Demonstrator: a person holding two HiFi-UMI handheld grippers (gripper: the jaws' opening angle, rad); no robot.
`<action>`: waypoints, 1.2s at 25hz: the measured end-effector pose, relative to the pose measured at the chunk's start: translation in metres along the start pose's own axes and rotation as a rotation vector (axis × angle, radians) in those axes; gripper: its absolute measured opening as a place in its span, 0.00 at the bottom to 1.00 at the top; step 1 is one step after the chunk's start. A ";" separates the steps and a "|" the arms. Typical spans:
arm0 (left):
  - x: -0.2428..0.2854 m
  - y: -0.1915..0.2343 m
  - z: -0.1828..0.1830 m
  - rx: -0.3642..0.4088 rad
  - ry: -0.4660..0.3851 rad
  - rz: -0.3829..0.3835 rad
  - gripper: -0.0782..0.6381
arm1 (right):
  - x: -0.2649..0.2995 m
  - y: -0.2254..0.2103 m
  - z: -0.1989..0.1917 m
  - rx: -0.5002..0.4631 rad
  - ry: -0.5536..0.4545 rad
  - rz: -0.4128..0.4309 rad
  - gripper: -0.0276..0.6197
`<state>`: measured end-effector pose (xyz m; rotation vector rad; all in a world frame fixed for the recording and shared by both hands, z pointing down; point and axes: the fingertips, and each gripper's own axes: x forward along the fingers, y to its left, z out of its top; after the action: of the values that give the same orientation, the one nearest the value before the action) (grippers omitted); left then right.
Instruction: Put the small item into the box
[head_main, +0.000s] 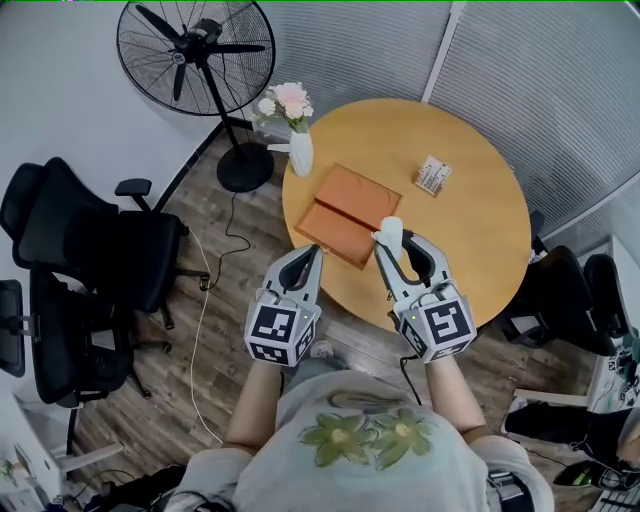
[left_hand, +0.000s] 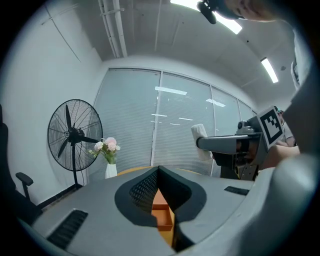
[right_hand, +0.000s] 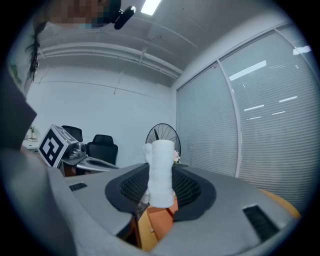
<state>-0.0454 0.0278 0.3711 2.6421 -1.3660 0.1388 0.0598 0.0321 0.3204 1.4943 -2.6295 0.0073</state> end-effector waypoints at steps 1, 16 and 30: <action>0.006 0.007 0.001 -0.001 -0.001 -0.003 0.11 | 0.008 -0.004 0.001 -0.001 0.000 -0.004 0.27; 0.055 0.047 -0.021 -0.001 0.067 -0.046 0.11 | 0.064 -0.034 -0.030 0.031 0.068 -0.060 0.27; 0.115 0.093 0.009 0.003 0.042 -0.001 0.11 | 0.120 -0.077 -0.020 0.014 0.072 -0.022 0.27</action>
<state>-0.0546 -0.1183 0.3899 2.6268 -1.3525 0.1960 0.0672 -0.1092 0.3483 1.4977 -2.5617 0.0765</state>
